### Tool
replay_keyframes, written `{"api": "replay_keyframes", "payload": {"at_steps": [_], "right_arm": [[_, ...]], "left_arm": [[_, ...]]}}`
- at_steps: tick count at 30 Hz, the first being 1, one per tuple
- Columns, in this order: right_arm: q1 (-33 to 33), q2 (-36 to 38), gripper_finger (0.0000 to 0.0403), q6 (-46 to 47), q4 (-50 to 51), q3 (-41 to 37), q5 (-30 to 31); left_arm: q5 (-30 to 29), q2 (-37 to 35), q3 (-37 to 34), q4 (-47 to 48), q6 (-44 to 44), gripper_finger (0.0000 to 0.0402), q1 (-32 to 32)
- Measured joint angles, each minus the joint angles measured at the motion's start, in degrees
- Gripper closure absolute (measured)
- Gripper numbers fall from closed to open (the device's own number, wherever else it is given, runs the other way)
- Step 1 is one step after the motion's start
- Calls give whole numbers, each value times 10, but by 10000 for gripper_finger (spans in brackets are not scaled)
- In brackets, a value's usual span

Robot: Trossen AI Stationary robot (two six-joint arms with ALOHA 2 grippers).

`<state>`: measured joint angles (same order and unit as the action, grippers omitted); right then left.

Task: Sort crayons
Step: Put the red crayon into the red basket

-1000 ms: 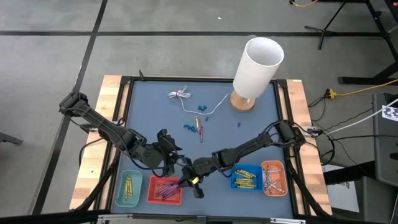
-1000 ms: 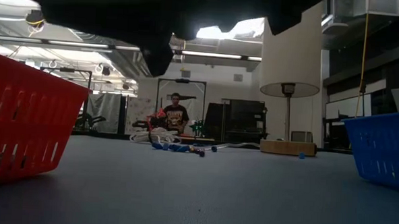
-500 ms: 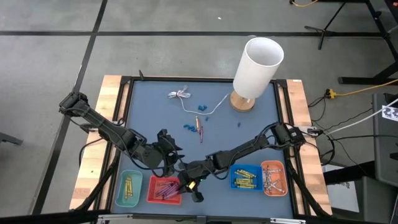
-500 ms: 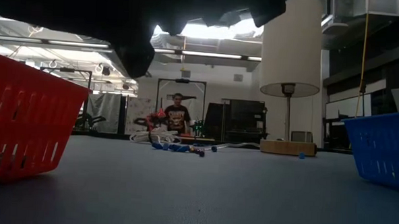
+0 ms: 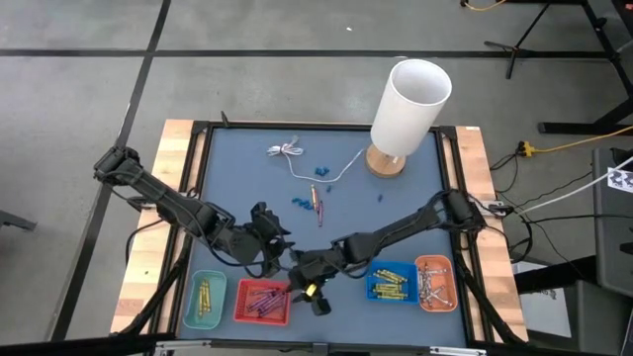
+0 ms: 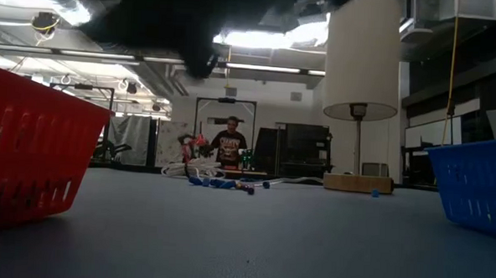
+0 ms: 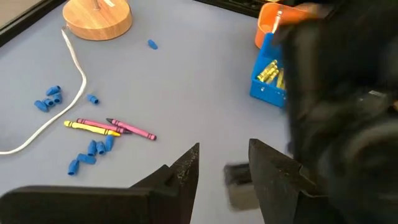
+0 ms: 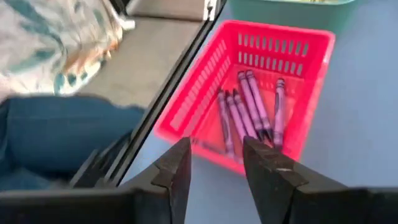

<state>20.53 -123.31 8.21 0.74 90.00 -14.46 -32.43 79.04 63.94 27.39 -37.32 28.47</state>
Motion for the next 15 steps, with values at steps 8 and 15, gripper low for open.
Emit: {"api": "replay_keyframes", "payload": {"at_steps": [8,15], "right_arm": [[9,135,262,-72,266,1,96],[16,248,262,-101,462,1,160]], "left_arm": [[2,2,0,-1,1,278,-61],[4,41,1,-8,-15,278,-133]]}}
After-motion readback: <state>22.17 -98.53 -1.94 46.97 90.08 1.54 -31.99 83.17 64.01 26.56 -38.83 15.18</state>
